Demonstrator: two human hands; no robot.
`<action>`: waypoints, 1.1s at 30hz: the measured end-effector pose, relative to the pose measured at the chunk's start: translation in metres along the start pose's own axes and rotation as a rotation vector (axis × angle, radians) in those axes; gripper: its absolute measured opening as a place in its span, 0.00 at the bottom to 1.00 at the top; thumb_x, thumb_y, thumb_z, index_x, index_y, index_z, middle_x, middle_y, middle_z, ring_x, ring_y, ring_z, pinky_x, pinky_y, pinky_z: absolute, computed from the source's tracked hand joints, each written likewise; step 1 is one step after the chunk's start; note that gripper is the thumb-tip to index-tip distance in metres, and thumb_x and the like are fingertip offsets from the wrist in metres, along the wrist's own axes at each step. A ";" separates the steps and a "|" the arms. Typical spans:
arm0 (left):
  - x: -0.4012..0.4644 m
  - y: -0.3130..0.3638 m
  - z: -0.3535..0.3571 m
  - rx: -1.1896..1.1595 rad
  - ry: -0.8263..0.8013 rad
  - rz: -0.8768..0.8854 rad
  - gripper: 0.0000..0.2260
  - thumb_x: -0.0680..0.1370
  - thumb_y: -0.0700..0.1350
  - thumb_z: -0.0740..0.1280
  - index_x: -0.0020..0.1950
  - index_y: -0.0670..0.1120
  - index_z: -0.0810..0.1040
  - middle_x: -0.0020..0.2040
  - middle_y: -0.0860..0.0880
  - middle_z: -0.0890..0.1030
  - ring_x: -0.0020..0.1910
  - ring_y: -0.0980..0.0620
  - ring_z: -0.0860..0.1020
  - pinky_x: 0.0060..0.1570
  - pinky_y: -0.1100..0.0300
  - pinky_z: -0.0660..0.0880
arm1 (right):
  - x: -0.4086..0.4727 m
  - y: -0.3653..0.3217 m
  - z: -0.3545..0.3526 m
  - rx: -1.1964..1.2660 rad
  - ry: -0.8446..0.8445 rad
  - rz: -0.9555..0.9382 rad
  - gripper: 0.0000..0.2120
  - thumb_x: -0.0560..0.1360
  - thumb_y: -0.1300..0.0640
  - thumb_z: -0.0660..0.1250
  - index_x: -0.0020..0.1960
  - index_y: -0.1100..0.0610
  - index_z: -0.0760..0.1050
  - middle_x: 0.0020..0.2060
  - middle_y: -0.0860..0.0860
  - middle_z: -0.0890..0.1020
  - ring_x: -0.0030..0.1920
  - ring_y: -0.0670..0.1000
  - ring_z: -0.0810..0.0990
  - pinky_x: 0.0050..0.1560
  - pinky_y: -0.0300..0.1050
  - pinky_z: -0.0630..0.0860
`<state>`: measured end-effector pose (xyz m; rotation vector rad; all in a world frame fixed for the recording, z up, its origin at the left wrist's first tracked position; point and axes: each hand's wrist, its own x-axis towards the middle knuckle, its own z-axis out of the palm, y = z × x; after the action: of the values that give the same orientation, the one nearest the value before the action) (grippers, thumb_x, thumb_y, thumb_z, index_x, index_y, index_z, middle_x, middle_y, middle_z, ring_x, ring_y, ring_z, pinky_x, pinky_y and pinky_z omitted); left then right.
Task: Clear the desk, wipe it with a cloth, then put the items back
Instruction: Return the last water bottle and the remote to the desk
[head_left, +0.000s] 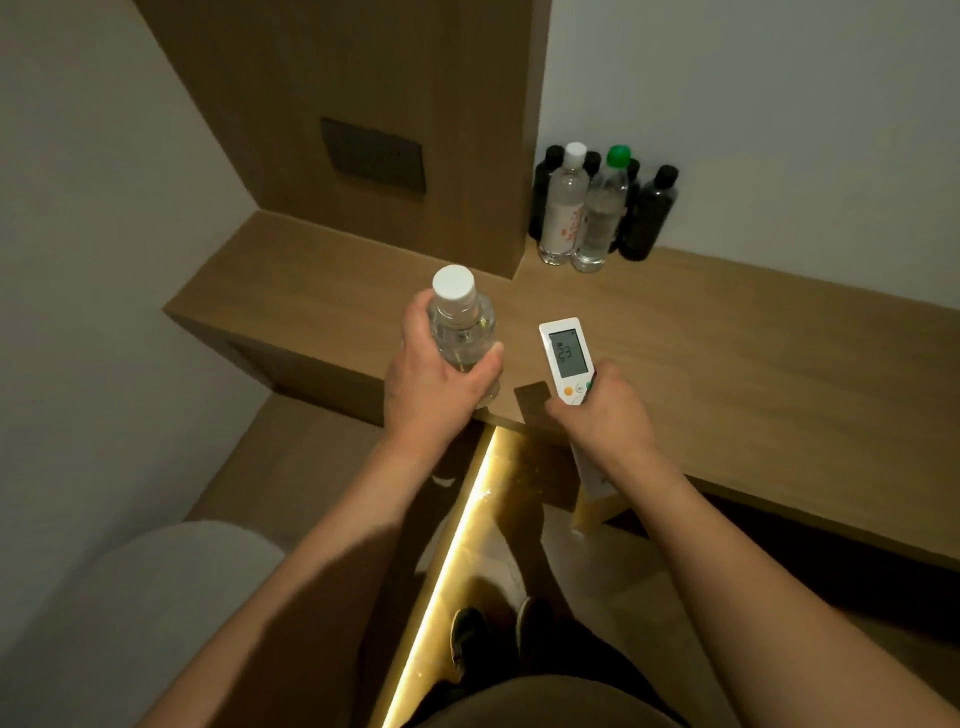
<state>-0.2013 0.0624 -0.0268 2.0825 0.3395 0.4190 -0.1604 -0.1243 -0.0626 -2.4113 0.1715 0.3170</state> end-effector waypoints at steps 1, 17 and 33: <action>0.006 0.002 0.010 -0.008 -0.037 0.012 0.35 0.69 0.59 0.75 0.70 0.62 0.60 0.64 0.59 0.73 0.63 0.56 0.74 0.59 0.54 0.72 | 0.005 0.006 -0.004 0.008 0.013 0.029 0.22 0.67 0.46 0.72 0.54 0.52 0.67 0.52 0.52 0.79 0.45 0.53 0.75 0.40 0.44 0.69; 0.133 0.064 0.205 0.128 -0.231 0.122 0.36 0.70 0.59 0.76 0.72 0.54 0.64 0.68 0.50 0.72 0.66 0.56 0.67 0.64 0.53 0.68 | 0.165 0.095 -0.099 0.095 0.084 0.225 0.22 0.70 0.48 0.72 0.57 0.57 0.69 0.50 0.55 0.79 0.47 0.56 0.78 0.44 0.47 0.75; 0.217 0.060 0.352 0.215 -0.132 0.044 0.32 0.72 0.46 0.74 0.71 0.53 0.63 0.66 0.48 0.73 0.65 0.47 0.71 0.63 0.47 0.73 | 0.265 0.142 -0.113 0.141 0.063 0.398 0.21 0.72 0.47 0.73 0.55 0.51 0.63 0.48 0.49 0.75 0.44 0.51 0.78 0.39 0.47 0.74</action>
<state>0.1484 -0.1497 -0.1128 2.3179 0.2700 0.2796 0.0857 -0.3156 -0.1405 -2.2365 0.6844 0.3932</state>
